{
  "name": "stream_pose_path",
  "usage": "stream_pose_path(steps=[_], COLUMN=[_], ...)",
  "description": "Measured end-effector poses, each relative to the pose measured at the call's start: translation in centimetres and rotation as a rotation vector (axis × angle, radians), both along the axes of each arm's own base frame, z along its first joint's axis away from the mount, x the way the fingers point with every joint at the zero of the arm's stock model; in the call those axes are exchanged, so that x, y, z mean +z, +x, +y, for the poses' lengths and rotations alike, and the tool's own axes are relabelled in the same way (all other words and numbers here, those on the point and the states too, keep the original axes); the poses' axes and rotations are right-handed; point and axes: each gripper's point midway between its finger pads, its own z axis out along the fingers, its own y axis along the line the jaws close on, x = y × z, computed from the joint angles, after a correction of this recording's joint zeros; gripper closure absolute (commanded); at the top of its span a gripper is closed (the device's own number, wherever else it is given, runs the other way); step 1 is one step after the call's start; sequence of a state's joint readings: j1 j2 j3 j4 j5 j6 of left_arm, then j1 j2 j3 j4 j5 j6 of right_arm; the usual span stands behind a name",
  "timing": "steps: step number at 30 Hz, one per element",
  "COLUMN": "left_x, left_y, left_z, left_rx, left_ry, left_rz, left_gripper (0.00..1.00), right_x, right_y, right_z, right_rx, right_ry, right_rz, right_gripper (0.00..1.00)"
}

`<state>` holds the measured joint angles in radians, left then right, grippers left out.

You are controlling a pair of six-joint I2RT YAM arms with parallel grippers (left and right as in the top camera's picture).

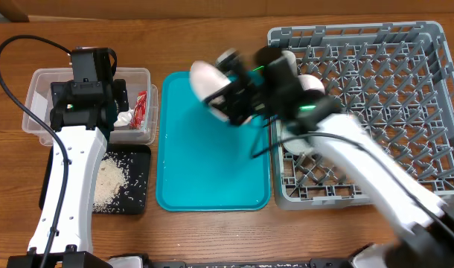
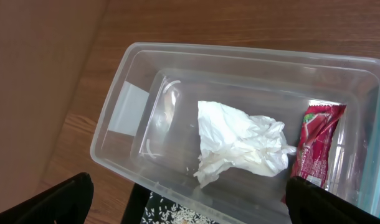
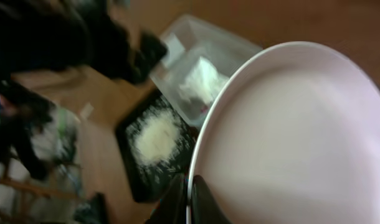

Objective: Sort waste into correct bins and load items into the dishwasher
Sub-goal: 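Lift the plate with the right gripper and stand it upright in the rack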

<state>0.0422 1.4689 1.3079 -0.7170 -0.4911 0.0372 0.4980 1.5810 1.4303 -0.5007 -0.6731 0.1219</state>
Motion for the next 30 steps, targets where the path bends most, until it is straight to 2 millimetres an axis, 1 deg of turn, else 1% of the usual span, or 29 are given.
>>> stream_pose_path(steps=[1,3,4,5,8,9,11,12,14,16,19,21,23,30], left_x=[0.0,0.0,0.0,0.0,0.0,0.0,0.0,0.0,0.0,0.0,0.0,0.0,0.0,0.0], left_y=[0.0,0.0,0.0,0.0,0.0,0.0,0.0,0.0,0.0,0.0,0.0,0.0,0.0,0.0], left_z=[0.0,0.0,0.0,0.0,0.0,0.0,0.0,0.0,0.0,0.0,0.0,0.0,0.0,0.0], left_rx=[0.0,0.0,0.0,0.0,0.0,0.0,0.0,0.0,0.0,0.0,0.0,0.0,0.0,0.0], left_ry=[0.0,0.0,0.0,0.0,0.0,0.0,0.0,0.0,0.0,0.0,0.0,0.0,0.0,0.0], left_rz=[0.0,0.0,0.0,0.0,0.0,0.0,0.0,0.0,0.0,0.0,0.0,0.0,0.0,0.0], left_gripper=[0.0,0.0,0.0,0.0,0.0,0.0,0.0,0.0,0.0,0.0,0.0,0.0,0.0,0.0], right_x=[1.7,3.7,4.2,4.3,3.7,3.4,2.4,2.1,1.3,0.7,-0.4,-1.1,-2.2,-4.5], right_y=[0.1,0.3,0.5,0.9,2.1,2.5,3.1,3.2,3.4,3.5,3.7,3.8,4.1,5.1], right_z=[-1.9,-5.6,-7.4,-9.0,-14.7,-16.1,-20.0,-20.9,-23.6,-25.6,-28.1,-29.0,-29.5,-30.1], right_rx=[-0.016,-0.056,-0.078,-0.101,-0.193,-0.221,-0.291,-0.309,-0.352,-0.382,-0.421,-0.431,-0.44,-0.441], right_ry=[0.036,0.089,0.112,0.128,0.187,0.199,0.239,0.247,0.281,0.309,0.345,0.359,0.364,0.361], right_rz=[0.006,0.037,0.062,0.088,0.191,0.211,0.259,0.27,0.292,0.297,0.308,0.317,0.333,0.336], right_gripper=[0.96,0.96,0.96,0.96,0.96,0.96,0.96,0.96,0.96,0.96,0.96,0.96,0.96,0.96])
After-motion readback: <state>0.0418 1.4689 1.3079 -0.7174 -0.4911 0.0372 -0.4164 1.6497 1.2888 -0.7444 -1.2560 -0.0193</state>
